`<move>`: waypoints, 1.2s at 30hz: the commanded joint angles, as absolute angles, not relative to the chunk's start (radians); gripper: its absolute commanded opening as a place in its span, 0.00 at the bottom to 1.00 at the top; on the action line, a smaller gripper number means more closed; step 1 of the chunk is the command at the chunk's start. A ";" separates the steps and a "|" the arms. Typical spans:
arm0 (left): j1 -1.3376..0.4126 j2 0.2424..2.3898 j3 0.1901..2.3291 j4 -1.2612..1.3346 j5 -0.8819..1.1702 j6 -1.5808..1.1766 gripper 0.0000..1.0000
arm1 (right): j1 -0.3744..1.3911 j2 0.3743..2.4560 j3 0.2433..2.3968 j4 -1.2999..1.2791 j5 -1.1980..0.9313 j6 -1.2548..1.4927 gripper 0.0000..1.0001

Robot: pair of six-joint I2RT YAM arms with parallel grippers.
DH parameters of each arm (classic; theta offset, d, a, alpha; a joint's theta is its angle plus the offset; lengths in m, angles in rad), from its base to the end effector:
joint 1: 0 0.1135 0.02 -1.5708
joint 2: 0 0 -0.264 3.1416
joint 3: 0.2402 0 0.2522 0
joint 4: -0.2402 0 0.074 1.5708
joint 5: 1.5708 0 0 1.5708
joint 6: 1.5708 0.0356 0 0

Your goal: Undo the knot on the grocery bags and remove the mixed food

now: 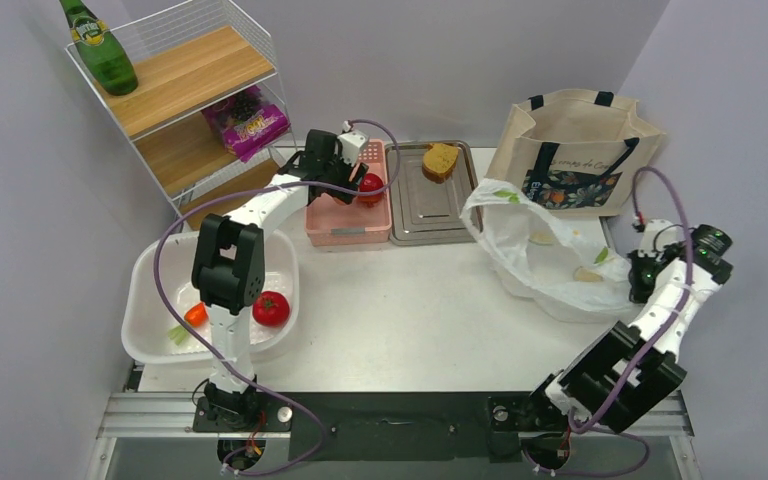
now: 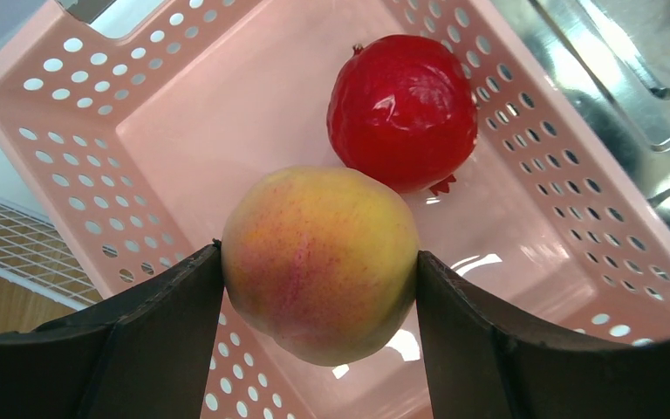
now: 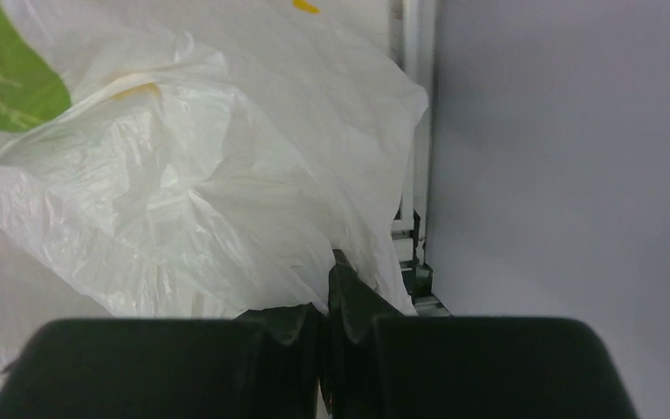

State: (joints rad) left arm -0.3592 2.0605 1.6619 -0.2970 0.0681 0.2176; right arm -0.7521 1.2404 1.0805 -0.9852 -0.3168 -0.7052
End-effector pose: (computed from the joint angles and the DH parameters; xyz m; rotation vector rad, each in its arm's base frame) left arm 0.4460 -0.1701 0.2365 0.6799 2.1647 -0.1522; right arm 0.1757 -0.1492 0.2852 -0.0289 2.6181 -0.0647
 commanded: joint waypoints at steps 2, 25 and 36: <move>-0.352 2.089 1.718 -0.285 0.032 0.258 0.39 | -0.959 1.355 1.237 -1.004 -0.386 -0.513 0.00; -0.351 2.079 1.681 -0.297 -0.017 0.252 0.63 | -1.004 1.134 1.241 -1.007 -0.484 -0.263 0.84; -0.353 2.045 1.706 -0.367 0.000 0.273 0.81 | -0.731 1.102 1.358 -0.936 -0.568 -0.268 0.84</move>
